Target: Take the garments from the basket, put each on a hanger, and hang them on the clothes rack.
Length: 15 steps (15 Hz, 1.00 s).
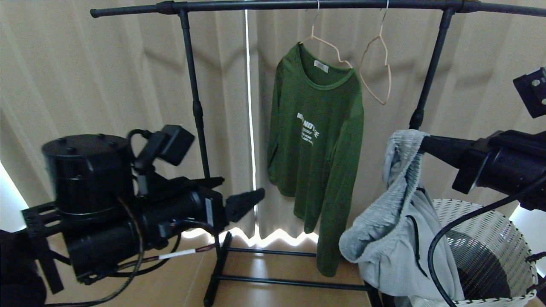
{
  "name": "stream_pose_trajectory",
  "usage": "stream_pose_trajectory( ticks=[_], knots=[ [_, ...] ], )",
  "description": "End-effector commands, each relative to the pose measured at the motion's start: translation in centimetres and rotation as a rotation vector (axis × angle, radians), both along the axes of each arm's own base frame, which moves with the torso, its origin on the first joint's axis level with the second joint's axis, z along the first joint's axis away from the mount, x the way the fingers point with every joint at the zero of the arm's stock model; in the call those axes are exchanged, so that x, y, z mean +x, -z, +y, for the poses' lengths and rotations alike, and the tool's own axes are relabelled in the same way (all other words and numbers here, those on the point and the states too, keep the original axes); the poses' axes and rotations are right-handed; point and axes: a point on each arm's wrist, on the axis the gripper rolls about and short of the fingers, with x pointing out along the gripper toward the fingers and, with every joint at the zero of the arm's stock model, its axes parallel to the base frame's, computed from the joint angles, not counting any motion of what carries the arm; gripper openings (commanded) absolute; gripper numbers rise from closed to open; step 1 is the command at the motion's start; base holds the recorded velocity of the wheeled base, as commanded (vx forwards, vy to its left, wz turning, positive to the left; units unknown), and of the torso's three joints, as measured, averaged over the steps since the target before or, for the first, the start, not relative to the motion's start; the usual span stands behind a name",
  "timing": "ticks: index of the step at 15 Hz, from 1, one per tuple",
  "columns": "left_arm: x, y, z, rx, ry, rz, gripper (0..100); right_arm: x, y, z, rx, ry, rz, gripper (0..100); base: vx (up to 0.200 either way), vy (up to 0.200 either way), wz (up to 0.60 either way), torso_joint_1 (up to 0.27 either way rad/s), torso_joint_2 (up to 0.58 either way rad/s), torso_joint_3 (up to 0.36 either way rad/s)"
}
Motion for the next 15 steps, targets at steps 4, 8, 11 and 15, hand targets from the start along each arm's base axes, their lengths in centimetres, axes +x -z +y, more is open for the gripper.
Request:
stream_pose_trajectory(
  ticks=[4,8,11,15],
  knots=[
    [0.0,3.8,-8.6,0.038,0.183,0.076,100,-0.4,-1.0,0.2,0.038,-0.032,-0.031,0,0.000,0.000,0.00,0.000,0.00,0.000],
    [-1.2,5.3,-11.2,0.075,0.201,0.075,100,-1.5,-2.0,0.7,0.080,-0.093,-0.045,0,0.000,0.000,0.00,0.000,0.00,0.000],
    [0.1,7.0,-12.9,0.114,0.146,0.068,100,-2.0,-2.5,0.9,0.127,-0.155,-0.032,0,0.000,0.000,0.00,0.000,0.00,0.000],
    [1.3,7.6,-14.1,0.111,0.111,0.058,100,-2.9,-3.5,0.6,0.145,-0.228,-0.072,0,0.000,0.000,0.00,0.000,0.00,0.000]
  ],
)
